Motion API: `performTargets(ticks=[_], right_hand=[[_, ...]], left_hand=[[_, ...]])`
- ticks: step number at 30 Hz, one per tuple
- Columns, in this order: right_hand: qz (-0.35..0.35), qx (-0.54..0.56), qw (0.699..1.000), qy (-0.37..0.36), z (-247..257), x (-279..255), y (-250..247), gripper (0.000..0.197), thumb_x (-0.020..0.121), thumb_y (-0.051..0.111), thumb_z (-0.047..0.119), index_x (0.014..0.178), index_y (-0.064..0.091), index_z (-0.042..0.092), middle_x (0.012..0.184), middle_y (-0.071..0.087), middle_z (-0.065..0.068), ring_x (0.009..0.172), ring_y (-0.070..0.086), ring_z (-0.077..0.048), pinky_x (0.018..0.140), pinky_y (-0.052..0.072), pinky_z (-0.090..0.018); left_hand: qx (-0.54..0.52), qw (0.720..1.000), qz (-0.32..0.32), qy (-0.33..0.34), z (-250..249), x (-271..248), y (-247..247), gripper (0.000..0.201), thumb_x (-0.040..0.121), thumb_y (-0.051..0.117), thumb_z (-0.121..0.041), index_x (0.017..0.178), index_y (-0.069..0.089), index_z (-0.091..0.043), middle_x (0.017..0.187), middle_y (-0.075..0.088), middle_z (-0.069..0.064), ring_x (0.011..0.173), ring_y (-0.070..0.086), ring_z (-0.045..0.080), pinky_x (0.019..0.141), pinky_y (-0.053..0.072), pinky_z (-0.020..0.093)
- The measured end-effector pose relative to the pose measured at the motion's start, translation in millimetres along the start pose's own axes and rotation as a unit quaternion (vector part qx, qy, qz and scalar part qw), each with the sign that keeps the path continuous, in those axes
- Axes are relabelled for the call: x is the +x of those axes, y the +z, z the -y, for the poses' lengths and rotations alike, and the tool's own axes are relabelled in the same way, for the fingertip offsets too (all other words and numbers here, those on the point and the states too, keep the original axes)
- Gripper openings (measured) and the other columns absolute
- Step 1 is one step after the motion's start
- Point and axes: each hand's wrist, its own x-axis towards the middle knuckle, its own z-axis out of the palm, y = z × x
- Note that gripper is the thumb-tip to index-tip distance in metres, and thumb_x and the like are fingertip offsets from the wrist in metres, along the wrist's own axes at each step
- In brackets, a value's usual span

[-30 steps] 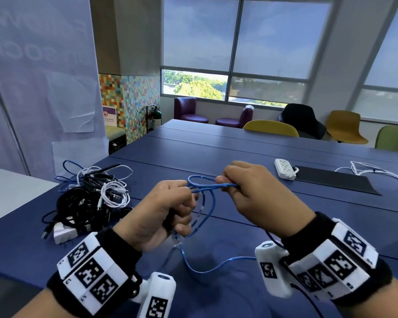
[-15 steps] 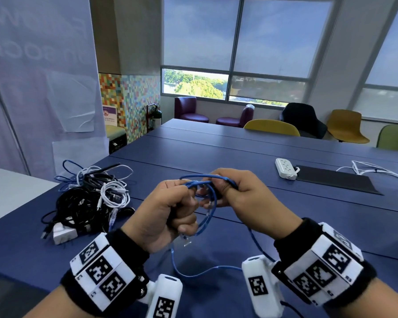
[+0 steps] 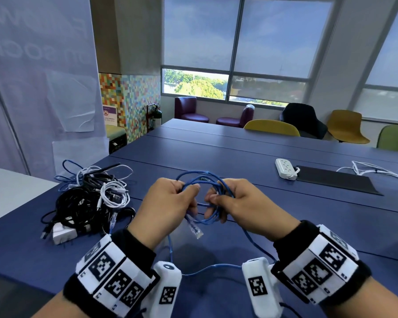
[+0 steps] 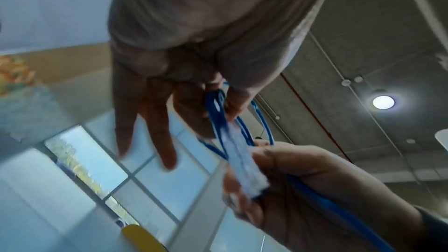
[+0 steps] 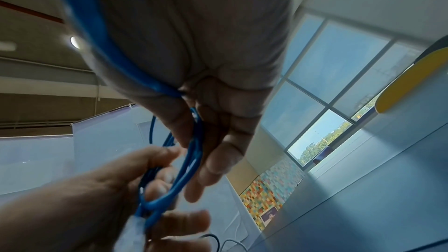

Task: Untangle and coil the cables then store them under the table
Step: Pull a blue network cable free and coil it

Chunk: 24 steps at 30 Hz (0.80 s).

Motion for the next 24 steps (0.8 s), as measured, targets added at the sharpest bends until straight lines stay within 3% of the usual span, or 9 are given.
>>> performTargets(ticks=[2, 4, 6, 8, 11, 13, 15, 19, 24], right_hand=[[-0.006, 0.024, 1.000, 0.006, 0.9, -1.7, -1.8, 0.014, 0.097, 0.052, 0.005, 0.087, 0.061, 0.004, 0.069, 0.067, -0.011, 0.063, 0.059, -0.026, 0.060, 0.051, -0.034], [0.004, 0.053, 0.999, 0.004, 2.4, -2.6, -4.0, 0.015, 0.098, 0.049, 0.004, 0.088, 0.061, 0.004, 0.070, 0.064, -0.012, 0.064, 0.059, -0.027, 0.057, 0.050, -0.030], [0.016, 0.072, 0.997, 0.001, 3.7, -2.9, -4.4, 0.017, 0.099, 0.048, 0.002, 0.088, 0.061, 0.006, 0.070, 0.064, -0.012, 0.065, 0.060, -0.027, 0.056, 0.050, -0.028], [0.024, 0.093, 0.995, 0.004, 4.5, -3.3, -4.5, 0.018, 0.099, 0.047, 0.001, 0.089, 0.061, 0.006, 0.072, 0.064, -0.015, 0.067, 0.060, -0.029, 0.056, 0.049, -0.028], [0.034, 0.114, 0.993, -0.002, 5.2, -3.8, -3.9, 0.016, 0.100, 0.046, 0.001, 0.093, 0.061, 0.002, 0.073, 0.065, -0.016, 0.066, 0.060, -0.031, 0.056, 0.050, -0.031], [0.031, 0.105, 0.994, -0.002, 5.2, -4.0, -3.3, 0.016, 0.101, 0.046, 0.005, 0.096, 0.059, -0.002, 0.071, 0.065, -0.015, 0.062, 0.061, -0.031, 0.054, 0.052, -0.032], [0.033, 0.121, 0.992, 0.028, 4.3, -5.6, -2.9, 0.016, 0.102, 0.046, 0.011, 0.097, 0.056, 0.000, 0.065, 0.062, -0.016, 0.051, 0.061, -0.027, 0.047, 0.052, -0.032], [0.024, 0.172, 0.982, 0.075, -0.5, -12.2, -9.8, 0.008, 0.098, 0.056, 0.015, 0.102, 0.057, 0.008, 0.049, 0.049, -0.008, 0.031, 0.042, -0.016, 0.034, 0.037, -0.019], [-0.008, 0.265, 0.961, 0.076, -5.5, -13.8, -21.2, 0.022, 0.090, 0.060, 0.028, 0.090, 0.062, 0.006, 0.053, 0.024, 0.002, 0.039, 0.017, -0.009, 0.039, 0.019, -0.012]], left_hand=[[0.124, 0.991, -0.047, 0.025, 6.6, 4.1, -5.3, 0.052, 0.084, 0.063, -0.050, 0.055, 0.064, -0.007, 0.047, 0.057, 0.007, 0.057, 0.060, 0.026, 0.062, 0.048, 0.037], [0.149, 0.983, -0.102, 0.029, 10.4, 6.0, -5.7, 0.042, 0.080, 0.069, -0.050, 0.063, 0.061, -0.012, 0.052, 0.056, 0.001, 0.058, 0.057, 0.021, 0.059, 0.045, 0.034], [0.022, 0.994, -0.103, 0.035, 11.4, 6.9, -0.4, 0.018, 0.082, 0.073, -0.034, 0.076, 0.064, -0.019, 0.064, 0.063, -0.007, 0.058, 0.058, 0.009, 0.060, 0.047, 0.028], [-0.174, 0.982, -0.070, 0.027, 7.5, 3.4, 9.6, 0.015, 0.087, 0.067, -0.010, 0.073, 0.067, -0.010, 0.065, 0.066, 0.002, 0.059, 0.059, 0.009, 0.061, 0.049, 0.023], [-0.423, 0.905, 0.000, -0.042, -3.0, -4.1, 19.6, 0.034, 0.092, 0.053, 0.001, 0.058, 0.056, -0.005, 0.060, 0.058, 0.009, 0.064, 0.060, 0.020, 0.068, 0.053, 0.032], [-0.502, 0.860, 0.025, -0.084, -9.3, -6.8, 22.3, 0.047, 0.092, 0.049, -0.002, 0.047, 0.049, -0.013, 0.051, 0.046, 0.005, 0.061, 0.057, 0.021, 0.069, 0.049, 0.038], [-0.548, 0.828, 0.019, -0.119, -13.4, -6.8, 21.0, 0.054, 0.091, 0.048, -0.003, 0.040, 0.042, -0.019, 0.042, 0.033, 0.000, 0.057, 0.054, 0.017, 0.069, 0.047, 0.033], [-0.644, 0.742, 0.033, -0.186, -13.6, -6.7, 8.9, 0.046, 0.083, 0.047, 0.000, 0.046, 0.031, -0.021, 0.037, 0.020, -0.005, 0.039, 0.033, 0.010, 0.055, 0.044, 0.025], [-0.706, 0.680, 0.073, -0.184, -9.4, -1.5, -7.5, 0.035, 0.077, 0.048, -0.006, 0.055, 0.026, -0.022, 0.039, 0.020, -0.008, 0.029, 0.022, 0.009, 0.040, 0.034, 0.017]])
